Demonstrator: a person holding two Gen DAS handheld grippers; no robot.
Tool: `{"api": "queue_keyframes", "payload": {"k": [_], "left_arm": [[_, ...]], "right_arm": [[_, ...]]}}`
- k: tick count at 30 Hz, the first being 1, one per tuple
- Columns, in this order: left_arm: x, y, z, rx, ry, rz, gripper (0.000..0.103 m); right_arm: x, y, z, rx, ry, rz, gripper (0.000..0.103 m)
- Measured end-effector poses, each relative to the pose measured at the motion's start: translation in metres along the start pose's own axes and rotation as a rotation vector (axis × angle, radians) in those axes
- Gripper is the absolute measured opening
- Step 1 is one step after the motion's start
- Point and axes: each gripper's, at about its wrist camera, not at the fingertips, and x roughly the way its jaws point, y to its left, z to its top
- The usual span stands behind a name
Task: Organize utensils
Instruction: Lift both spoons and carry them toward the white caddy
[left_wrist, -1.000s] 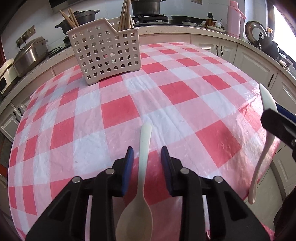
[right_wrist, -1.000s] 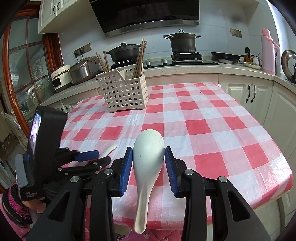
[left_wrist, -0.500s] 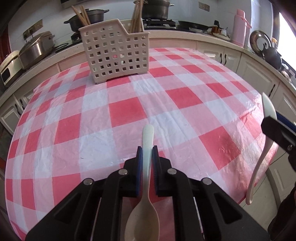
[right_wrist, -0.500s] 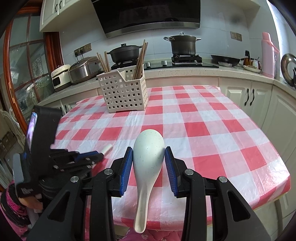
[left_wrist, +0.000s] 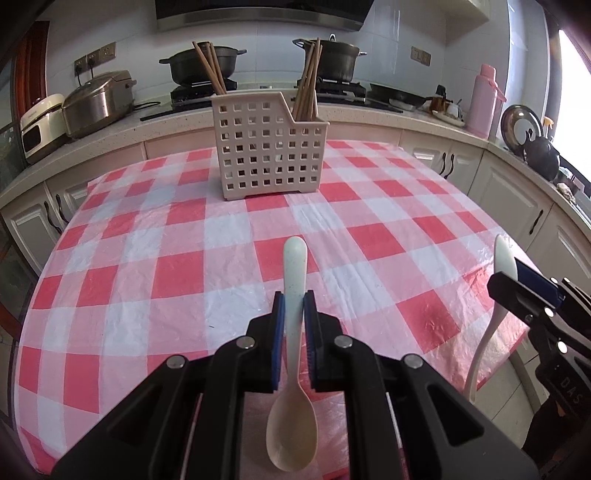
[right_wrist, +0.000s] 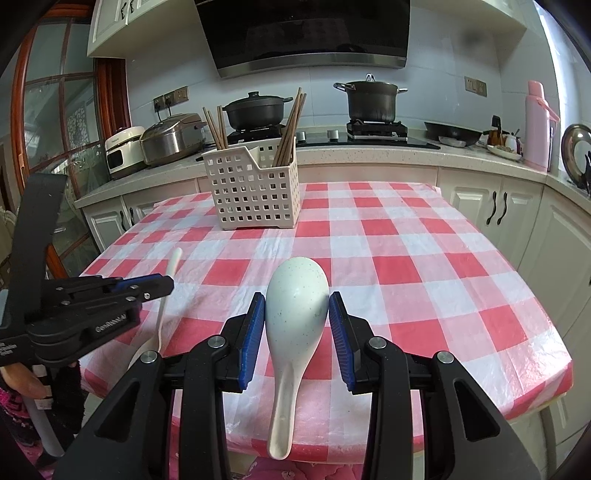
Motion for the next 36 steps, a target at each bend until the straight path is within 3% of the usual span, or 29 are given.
{"api": "queue_keyframes", "payload": {"k": [20,21,27,29,31,33,36], "left_arm": [[-0.056,0.019,0.001,-0.029,-0.154,0.009,0.007],[-0.057,0.02,0.002,-0.028,-0.158,0.011,0.0],[-0.059,0.025,0.004,-0.025,-0.163,0.015,0.0],[-0.053,0.027,0.004,-0.021,-0.133,-0.01,0.0],[-0.047,0.03,0.004,-0.038,-0.115,-0.021,0.005],[-0.04,0.034,0.005,-0.056,-0.089,-0.028,0.017],[-0.031,0.039,0.006,-0.074,-0.069,-0.028,0.018]], "right_arm": [[-0.009,0.025,0.013,-0.067,-0.047,-0.019,0.034],[-0.01,0.027,0.014,-0.071,-0.05,-0.019,0.034],[-0.01,0.034,0.018,-0.091,-0.059,-0.018,0.034],[-0.009,0.035,0.018,-0.093,-0.055,-0.018,0.034],[-0.008,0.035,0.017,-0.096,-0.053,-0.019,0.034],[-0.008,0.035,0.018,-0.096,-0.053,-0.019,0.034],[-0.005,0.035,0.019,-0.098,-0.05,-0.015,0.034]]}}
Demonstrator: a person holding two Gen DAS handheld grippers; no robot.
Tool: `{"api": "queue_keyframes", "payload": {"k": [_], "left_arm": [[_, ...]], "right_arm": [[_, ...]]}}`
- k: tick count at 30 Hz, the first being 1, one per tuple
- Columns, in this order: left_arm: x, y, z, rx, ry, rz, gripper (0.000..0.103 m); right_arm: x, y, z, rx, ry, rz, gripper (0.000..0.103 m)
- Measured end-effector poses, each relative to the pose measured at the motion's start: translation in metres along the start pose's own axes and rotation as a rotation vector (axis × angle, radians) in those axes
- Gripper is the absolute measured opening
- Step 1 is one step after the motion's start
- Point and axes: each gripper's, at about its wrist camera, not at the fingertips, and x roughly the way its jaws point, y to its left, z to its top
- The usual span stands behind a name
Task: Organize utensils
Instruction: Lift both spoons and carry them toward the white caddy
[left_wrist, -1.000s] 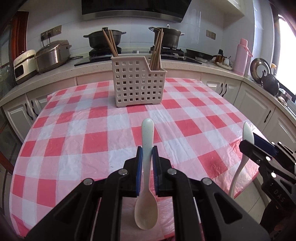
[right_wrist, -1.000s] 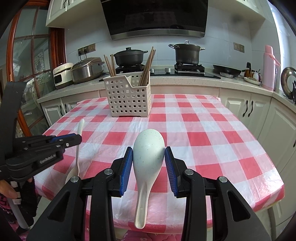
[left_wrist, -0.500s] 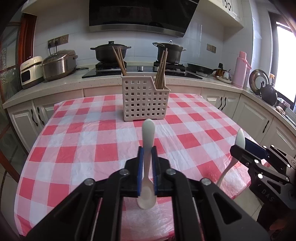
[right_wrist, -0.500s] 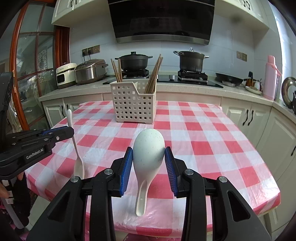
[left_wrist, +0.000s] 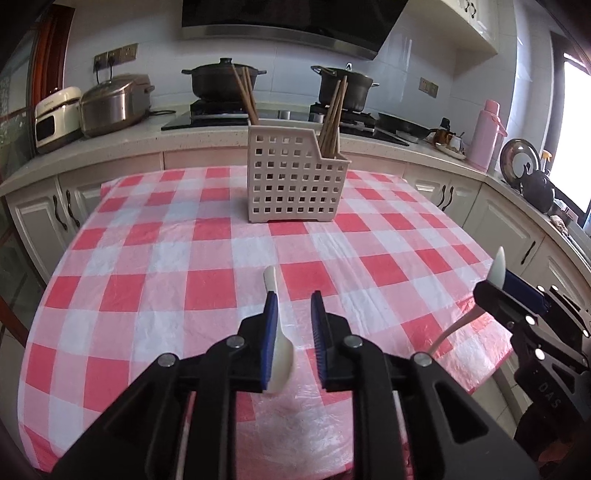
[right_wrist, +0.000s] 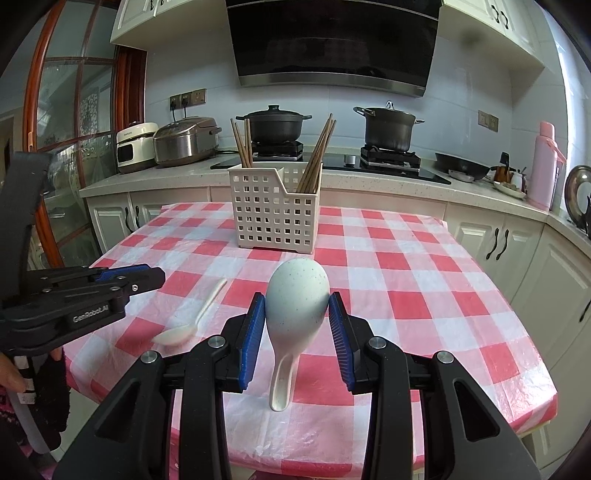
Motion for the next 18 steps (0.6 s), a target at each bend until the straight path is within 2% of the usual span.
{"api": "queue_keyframes", "payload": {"k": [5,7,9,18], "left_arm": [[0.012,0.011,0.004,-0.011,0.013,0.034,0.021],[0.018,0.016,0.005,-0.012,0.013,0.065,0.034],[0.027,0.018,0.006,-0.002,0.031,0.086,0.04],[0.101,0.011,0.025,0.046,0.213,0.078,0.042]], "right_arm": [[0.014,-0.002,0.006,0.006,0.008,0.007,0.034],[0.023,-0.001,0.008,0.009,0.017,0.015,0.034],[0.032,-0.001,0.011,0.015,0.029,0.026,0.034],[0.072,-0.01,0.02,0.063,0.098,0.065,0.034]]}}
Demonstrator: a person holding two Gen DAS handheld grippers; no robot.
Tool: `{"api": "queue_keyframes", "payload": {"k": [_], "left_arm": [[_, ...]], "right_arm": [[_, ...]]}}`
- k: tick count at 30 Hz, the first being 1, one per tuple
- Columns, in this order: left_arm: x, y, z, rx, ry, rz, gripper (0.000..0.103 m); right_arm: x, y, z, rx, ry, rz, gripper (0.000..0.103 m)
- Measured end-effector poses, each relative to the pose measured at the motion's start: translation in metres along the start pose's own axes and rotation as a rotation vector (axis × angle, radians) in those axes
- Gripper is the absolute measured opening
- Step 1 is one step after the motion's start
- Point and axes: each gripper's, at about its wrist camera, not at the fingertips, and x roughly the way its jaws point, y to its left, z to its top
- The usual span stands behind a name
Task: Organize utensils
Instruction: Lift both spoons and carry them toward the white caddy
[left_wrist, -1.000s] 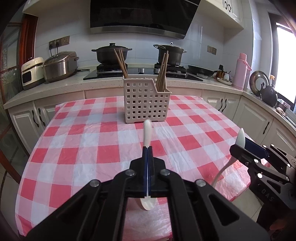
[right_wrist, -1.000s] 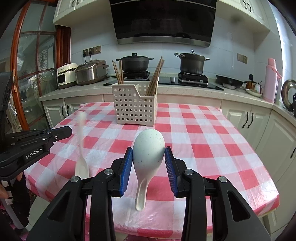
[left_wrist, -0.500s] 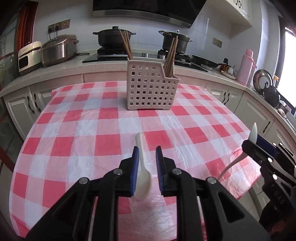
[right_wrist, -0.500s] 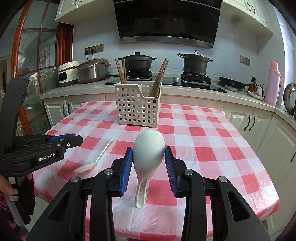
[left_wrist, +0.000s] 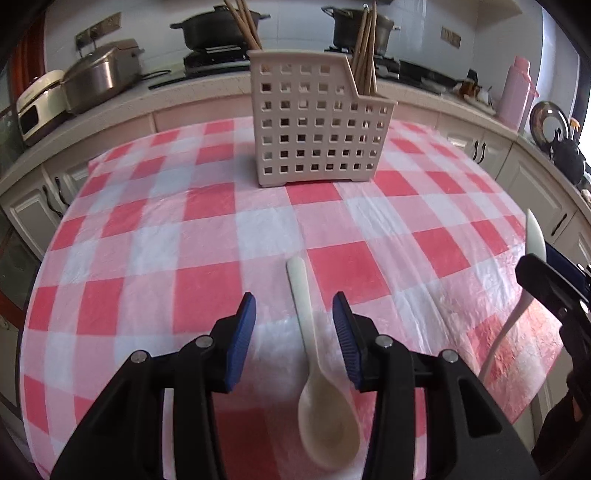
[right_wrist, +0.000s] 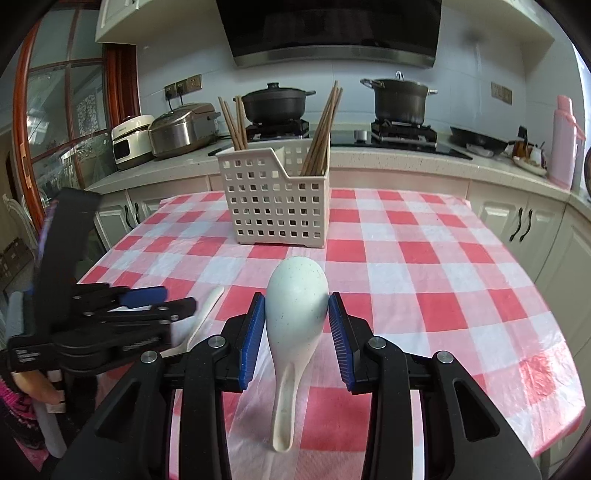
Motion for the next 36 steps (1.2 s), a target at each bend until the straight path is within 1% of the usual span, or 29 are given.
{"api": "queue_keyframes", "payload": {"k": [5,7,8,11,12,13,16,19,22,25,36], "left_arm": [[0.032,-0.005,0.012,0.021,0.085,0.002,0.042],[0.041,-0.007,0.012,0.025,0.107,0.011,0.037],[0.042,-0.008,0.013,0.038,0.103,0.028,0.035],[0.043,-0.011,0.014,0.054,0.106,0.027,0.023],[0.042,-0.013,0.013,0.066,0.103,0.033,0.016],[0.042,-0.016,0.012,0.082,0.099,0.041,0.013],[0.038,-0.021,0.007,0.114,0.075,0.077,0.012],[0.03,-0.019,0.003,0.103,0.031,0.097,0.011],[0.013,-0.014,0.002,0.07,-0.035,0.088,0.011],[-0.004,-0.011,0.001,0.052,-0.103,0.096,0.011],[-0.044,-0.001,0.003,-0.001,-0.224,0.065,0.011]], "right_arm": [[0.02,-0.006,0.007,0.02,0.026,0.014,0.034],[0.027,-0.005,0.009,0.016,0.037,0.024,0.034],[0.03,-0.004,0.009,0.013,0.04,0.028,0.034],[0.035,-0.003,0.01,0.011,0.047,0.037,0.034],[0.037,-0.002,0.01,0.01,0.05,0.039,0.034],[0.038,-0.001,0.01,0.009,0.051,0.039,0.034],[0.04,0.0,0.01,0.005,0.055,0.036,0.034],[0.037,0.002,0.011,-0.003,0.051,0.03,0.034],[0.033,0.005,0.013,-0.005,0.038,0.026,0.034],[0.026,0.009,0.015,-0.013,0.021,0.024,0.034],[0.011,0.023,0.026,-0.042,-0.015,0.011,0.034]]}}
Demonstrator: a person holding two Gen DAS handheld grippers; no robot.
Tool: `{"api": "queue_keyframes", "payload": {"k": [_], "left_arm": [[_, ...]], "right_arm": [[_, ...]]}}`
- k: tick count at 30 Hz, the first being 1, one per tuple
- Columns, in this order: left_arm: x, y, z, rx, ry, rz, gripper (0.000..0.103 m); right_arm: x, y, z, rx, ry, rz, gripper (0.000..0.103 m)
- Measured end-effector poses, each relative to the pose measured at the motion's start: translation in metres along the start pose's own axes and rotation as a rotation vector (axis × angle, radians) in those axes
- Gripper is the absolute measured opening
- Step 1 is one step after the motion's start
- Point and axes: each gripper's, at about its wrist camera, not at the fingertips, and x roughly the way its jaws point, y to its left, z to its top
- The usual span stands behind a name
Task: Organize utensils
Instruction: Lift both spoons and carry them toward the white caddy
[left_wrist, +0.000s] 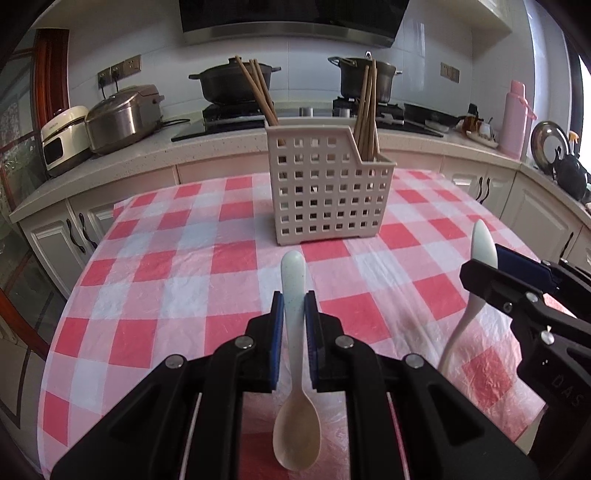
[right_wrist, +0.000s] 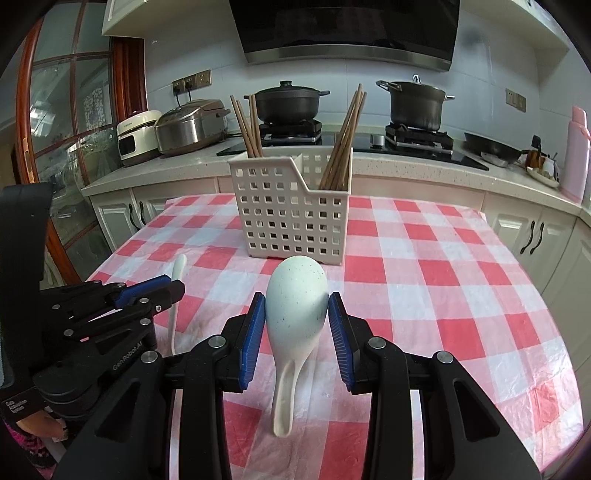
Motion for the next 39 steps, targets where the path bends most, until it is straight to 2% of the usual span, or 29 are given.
{"api": "queue_keyframes", "payload": {"k": [10,21,23,28,30,36,38,39], "left_arm": [[-0.026,0.011,0.011,-0.032,-0.089,-0.018,0.011],[-0.034,0.018,0.021,-0.037,-0.132,-0.028,0.011],[-0.035,0.019,0.025,-0.033,-0.141,-0.029,0.0],[-0.036,0.02,0.032,-0.021,-0.158,-0.027,0.0],[-0.033,0.023,0.033,-0.025,-0.155,-0.028,0.0],[-0.012,0.032,0.028,-0.057,-0.072,-0.057,0.001],[-0.003,0.029,0.026,-0.054,-0.05,-0.06,0.006],[0.001,0.026,0.026,-0.053,-0.039,-0.063,0.014]], "right_arm": [[-0.005,0.005,0.017,-0.01,-0.034,-0.004,0.034],[-0.001,0.009,0.028,-0.014,-0.05,-0.007,0.034],[-0.001,0.009,0.03,-0.016,-0.055,-0.01,0.034],[-0.001,0.009,0.038,-0.019,-0.065,-0.013,0.034],[0.0,0.009,0.038,-0.019,-0.066,-0.015,0.034],[0.004,0.0,0.034,-0.001,-0.046,-0.03,0.034],[0.006,-0.004,0.032,0.006,-0.04,-0.029,0.034],[0.007,-0.005,0.031,0.008,-0.038,-0.029,0.034]]}}
